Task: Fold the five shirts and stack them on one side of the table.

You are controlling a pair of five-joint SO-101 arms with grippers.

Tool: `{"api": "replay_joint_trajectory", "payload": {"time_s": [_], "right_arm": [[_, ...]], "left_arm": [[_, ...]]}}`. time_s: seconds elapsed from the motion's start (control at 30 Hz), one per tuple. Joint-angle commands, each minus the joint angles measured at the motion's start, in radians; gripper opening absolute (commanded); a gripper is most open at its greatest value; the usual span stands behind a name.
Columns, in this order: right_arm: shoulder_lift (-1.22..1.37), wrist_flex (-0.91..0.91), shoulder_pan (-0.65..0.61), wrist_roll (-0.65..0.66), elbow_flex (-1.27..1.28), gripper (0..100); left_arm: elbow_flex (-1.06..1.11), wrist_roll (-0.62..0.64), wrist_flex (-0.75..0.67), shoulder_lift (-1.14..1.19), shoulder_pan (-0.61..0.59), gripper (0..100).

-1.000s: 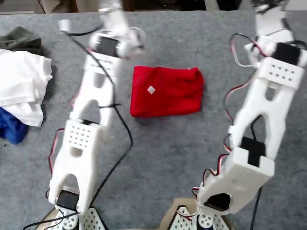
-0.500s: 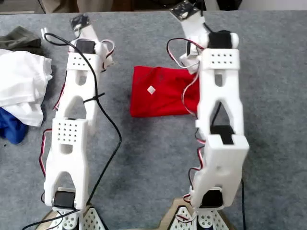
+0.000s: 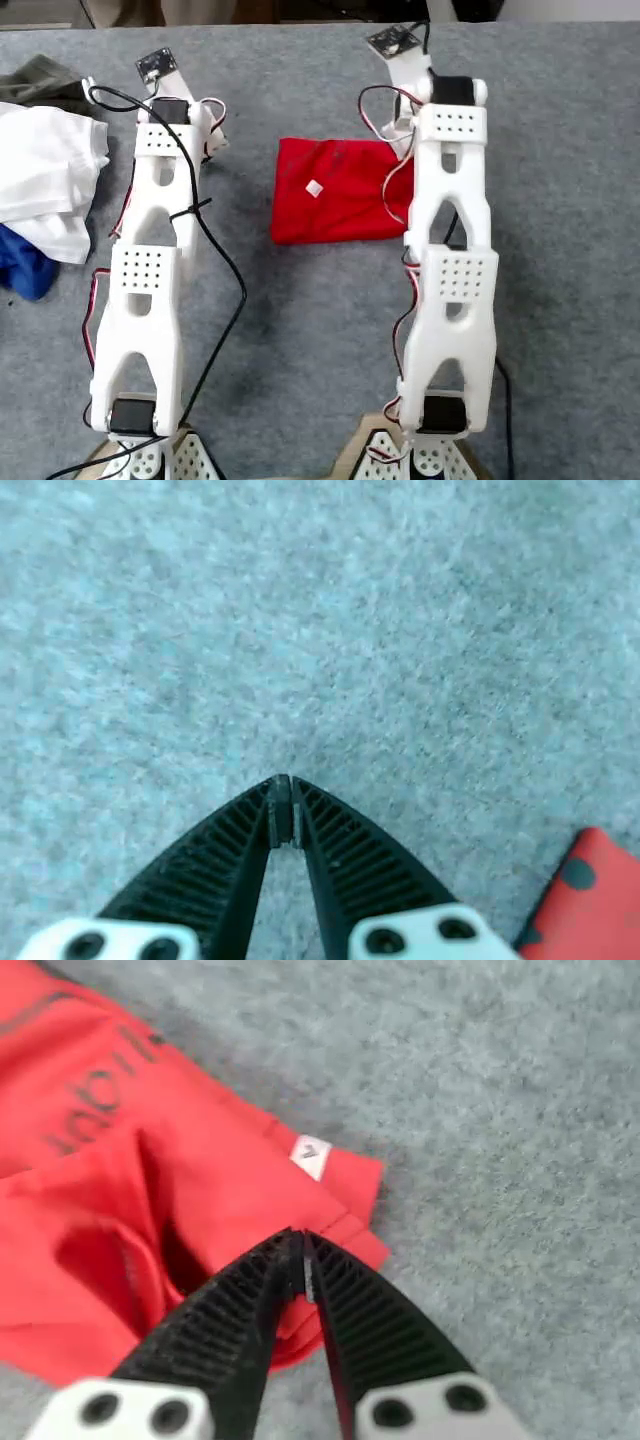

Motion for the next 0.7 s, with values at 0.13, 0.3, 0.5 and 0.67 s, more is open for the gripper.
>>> {"api": "replay_joint_trajectory", "payload": {"time_s": [0.13, 0.3, 0.5, 0.67], "right_arm": [[0.159, 0.017, 0.019, 0.052, -0.357, 0.5], [0.166, 0.068, -0.027, 0.071, -0.515, 0.5], [0.114, 0.137, -0.128, 0.106, -0.483, 0.5], [0.133, 0.084, -0.174, 0.107, -0.46, 0.5]], "left_arm": [[-0.057, 0.006, -0.002, -0.013, -0.009, 2], [-0.061, 0.005, -0.003, -0.004, -0.005, 2], [-0.061, 0.005, -0.017, -0.001, -0.005, 2], [-0.061, 0.005, -0.015, -0.001, -0.009, 2]]}}
